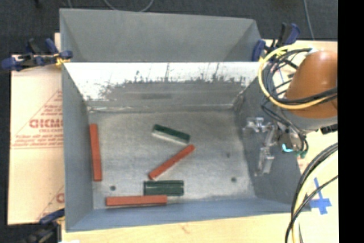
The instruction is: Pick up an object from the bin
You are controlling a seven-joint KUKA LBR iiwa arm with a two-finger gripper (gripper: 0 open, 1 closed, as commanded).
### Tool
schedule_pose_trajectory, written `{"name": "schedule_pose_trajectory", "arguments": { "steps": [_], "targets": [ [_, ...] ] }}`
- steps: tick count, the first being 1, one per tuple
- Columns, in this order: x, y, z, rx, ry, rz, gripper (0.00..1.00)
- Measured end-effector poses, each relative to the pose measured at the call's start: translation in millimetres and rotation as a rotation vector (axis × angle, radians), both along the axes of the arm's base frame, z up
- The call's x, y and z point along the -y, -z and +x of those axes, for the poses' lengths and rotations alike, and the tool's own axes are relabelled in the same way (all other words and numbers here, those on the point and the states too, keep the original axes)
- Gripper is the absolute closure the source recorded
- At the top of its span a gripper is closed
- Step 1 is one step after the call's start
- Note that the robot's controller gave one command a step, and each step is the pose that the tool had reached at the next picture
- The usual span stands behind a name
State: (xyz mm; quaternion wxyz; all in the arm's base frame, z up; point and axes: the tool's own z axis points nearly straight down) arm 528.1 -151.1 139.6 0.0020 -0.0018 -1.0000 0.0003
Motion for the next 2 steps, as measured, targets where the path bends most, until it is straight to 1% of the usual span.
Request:
{"name": "schedule_pose_trajectory", "arguments": {
  "steps": [1,2],
  "targets": [
    [-68,23,55.9,0.010,-0.076,0.003,0.00],
    [-145,72,57.0,0.004,-0.014,0.005,0.00]
  ]
}}
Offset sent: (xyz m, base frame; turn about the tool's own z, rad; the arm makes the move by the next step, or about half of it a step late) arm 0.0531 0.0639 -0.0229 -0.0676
